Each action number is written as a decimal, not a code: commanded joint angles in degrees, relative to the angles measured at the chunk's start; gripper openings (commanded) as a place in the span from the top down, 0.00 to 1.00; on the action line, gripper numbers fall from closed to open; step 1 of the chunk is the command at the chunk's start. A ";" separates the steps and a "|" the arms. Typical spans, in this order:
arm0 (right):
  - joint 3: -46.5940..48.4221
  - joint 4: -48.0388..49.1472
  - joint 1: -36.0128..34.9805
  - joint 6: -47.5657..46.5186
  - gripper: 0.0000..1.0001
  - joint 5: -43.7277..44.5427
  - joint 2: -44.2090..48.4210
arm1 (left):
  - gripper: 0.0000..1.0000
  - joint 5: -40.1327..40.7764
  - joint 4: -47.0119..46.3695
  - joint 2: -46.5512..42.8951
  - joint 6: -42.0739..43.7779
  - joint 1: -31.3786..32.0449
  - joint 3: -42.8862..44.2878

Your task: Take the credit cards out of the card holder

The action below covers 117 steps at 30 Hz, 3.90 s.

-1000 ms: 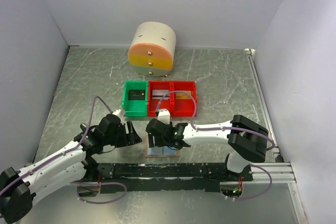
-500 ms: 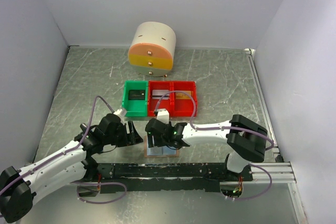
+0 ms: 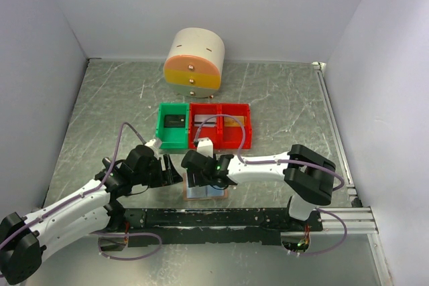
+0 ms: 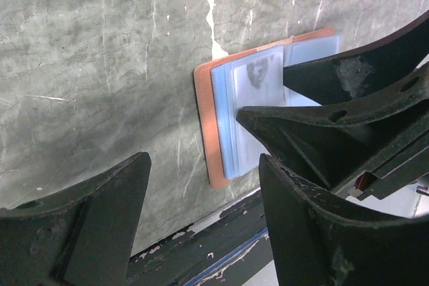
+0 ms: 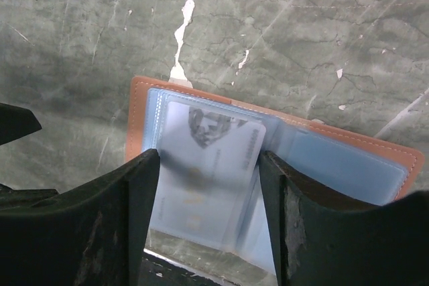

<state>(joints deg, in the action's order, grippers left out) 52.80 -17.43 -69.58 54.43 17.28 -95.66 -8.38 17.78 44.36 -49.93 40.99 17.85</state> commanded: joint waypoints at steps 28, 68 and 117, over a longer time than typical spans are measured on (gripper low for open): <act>3.10 -6.13 -1.28 1.11 0.36 3.88 -5.12 | 0.23 0.38 0.30 -1.78 0.01 0.46 0.95; 4.18 -8.03 -1.85 0.91 0.35 6.53 -5.32 | 0.23 8.96 8.91 -12.01 -4.21 0.52 2.21; -11.06 12.78 4.76 2.77 0.47 -10.20 4.70 | 0.45 -11.60 -38.16 9.88 -5.65 4.86 -11.08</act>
<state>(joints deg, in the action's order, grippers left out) 42.63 -3.62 -64.82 56.60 8.32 -89.89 -20.58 -13.34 51.88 -54.19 44.58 7.07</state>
